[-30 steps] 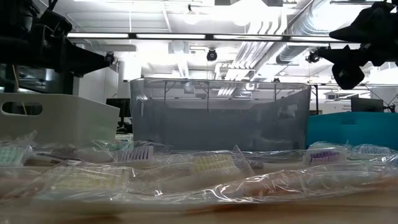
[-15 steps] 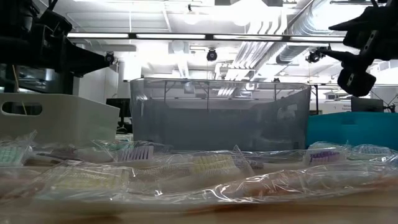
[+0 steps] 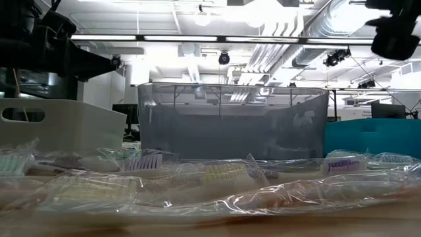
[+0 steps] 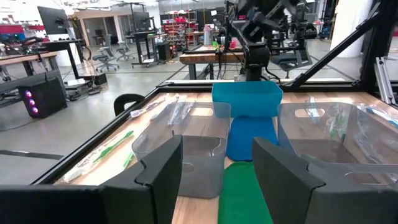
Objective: Pick & Place Toothbrushes
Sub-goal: Put the blue toothbrush into the blue bin
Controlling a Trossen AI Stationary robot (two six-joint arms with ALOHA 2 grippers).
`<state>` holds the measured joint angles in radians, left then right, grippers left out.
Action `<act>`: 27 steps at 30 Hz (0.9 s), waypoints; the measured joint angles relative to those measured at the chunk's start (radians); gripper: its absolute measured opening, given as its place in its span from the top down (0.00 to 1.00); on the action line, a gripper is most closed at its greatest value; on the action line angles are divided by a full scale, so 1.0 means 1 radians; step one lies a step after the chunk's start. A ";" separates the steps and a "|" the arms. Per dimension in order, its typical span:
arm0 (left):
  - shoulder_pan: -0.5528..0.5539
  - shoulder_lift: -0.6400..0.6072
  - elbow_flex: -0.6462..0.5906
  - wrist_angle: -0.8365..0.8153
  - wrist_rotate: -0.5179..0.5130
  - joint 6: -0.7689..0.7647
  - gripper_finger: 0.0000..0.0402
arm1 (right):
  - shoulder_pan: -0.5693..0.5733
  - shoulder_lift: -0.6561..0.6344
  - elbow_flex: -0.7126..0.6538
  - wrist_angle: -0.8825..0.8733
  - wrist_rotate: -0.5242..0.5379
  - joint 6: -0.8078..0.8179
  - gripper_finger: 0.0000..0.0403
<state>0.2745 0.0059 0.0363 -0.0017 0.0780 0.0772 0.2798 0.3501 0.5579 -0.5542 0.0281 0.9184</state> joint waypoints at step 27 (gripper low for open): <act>0.000 0.000 0.000 0.000 0.000 0.000 0.53 | 0.211 0.568 0.339 -0.341 -0.114 0.076 0.56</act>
<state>0.2745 0.0063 0.0360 -0.0017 0.0780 0.0772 0.4909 0.9179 0.8968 -0.8957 -0.0856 0.9943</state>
